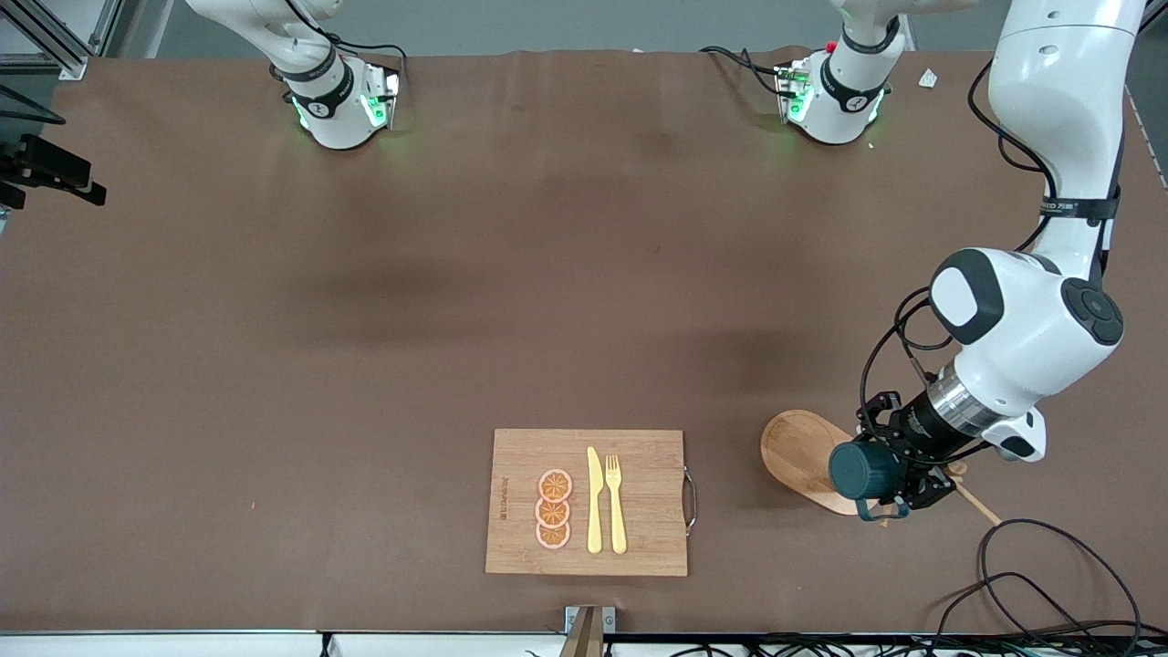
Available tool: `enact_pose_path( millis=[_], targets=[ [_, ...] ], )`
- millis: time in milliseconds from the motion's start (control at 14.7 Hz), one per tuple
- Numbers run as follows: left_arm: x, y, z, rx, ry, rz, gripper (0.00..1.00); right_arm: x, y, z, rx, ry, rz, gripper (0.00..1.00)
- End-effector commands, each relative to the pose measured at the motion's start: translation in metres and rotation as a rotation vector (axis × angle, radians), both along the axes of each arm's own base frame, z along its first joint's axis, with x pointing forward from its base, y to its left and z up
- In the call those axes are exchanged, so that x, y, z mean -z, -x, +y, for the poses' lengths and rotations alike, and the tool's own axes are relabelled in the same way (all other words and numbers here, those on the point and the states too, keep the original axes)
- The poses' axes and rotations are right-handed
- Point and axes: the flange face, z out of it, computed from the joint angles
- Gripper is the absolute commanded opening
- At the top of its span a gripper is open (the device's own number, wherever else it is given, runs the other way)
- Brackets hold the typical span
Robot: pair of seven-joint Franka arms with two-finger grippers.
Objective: Transfer cup from left to right arm and place
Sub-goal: 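Close the left gripper on the teal mug's rim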
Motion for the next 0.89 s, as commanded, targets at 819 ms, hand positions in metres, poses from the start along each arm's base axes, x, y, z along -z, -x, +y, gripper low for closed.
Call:
enact_pose_path(
  millis=[819],
  targets=[
    [-0.046, -0.008, -0.03, 0.027, 0.016, -0.08, 0.69, -0.003, 0.006, 0.001, -0.002, -0.008, -0.001, 1.0]
  ],
)
